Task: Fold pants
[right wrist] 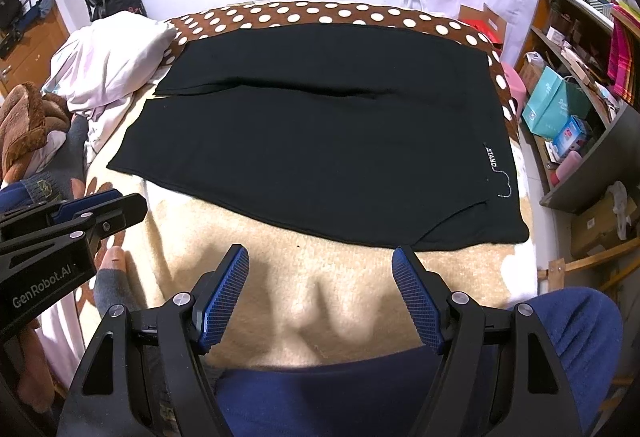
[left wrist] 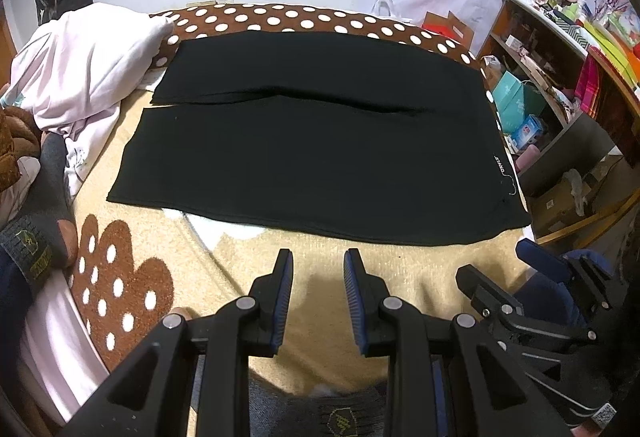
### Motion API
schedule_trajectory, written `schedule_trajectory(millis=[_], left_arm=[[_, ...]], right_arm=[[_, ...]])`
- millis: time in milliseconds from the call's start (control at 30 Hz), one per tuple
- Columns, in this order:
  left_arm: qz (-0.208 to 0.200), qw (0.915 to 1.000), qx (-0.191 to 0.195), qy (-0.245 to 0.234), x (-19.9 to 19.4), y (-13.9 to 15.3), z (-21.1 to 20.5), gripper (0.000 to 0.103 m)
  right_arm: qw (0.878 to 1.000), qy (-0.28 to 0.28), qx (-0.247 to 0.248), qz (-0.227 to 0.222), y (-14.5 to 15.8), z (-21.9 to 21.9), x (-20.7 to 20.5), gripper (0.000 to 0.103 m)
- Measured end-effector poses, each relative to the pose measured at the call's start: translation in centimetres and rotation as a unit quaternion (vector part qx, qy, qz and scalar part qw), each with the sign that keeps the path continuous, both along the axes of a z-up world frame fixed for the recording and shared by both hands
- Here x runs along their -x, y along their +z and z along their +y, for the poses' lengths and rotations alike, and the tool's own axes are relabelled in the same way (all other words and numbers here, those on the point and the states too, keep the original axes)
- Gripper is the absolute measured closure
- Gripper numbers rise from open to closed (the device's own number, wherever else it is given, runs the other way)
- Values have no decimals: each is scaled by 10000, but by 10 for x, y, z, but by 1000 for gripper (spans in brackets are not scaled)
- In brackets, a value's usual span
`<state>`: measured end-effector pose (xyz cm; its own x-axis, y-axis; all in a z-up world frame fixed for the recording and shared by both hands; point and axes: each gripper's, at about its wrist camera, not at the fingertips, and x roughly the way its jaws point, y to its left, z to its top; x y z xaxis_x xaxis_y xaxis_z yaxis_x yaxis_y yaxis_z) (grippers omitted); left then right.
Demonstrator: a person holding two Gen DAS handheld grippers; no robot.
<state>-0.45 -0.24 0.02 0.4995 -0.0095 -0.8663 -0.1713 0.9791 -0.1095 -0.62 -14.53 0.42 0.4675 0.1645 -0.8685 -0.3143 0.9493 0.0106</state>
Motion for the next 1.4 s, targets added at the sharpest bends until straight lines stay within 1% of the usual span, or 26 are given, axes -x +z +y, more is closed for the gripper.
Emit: schedule_trajectory(millis=[533, 633, 1400], left_arm=[[-35, 10000, -38, -15, 1, 2, -1, 74], [-31, 9999, -94, -22, 1, 2, -2, 74], [-49, 10000, -68, -38, 2, 1, -3, 74]], right_arm=[[10000, 17, -3, 22, -2, 0, 0, 28], [10000, 19, -3, 30, -1, 0, 0, 28], [10000, 5, -9, 32, -1, 0, 0, 28]])
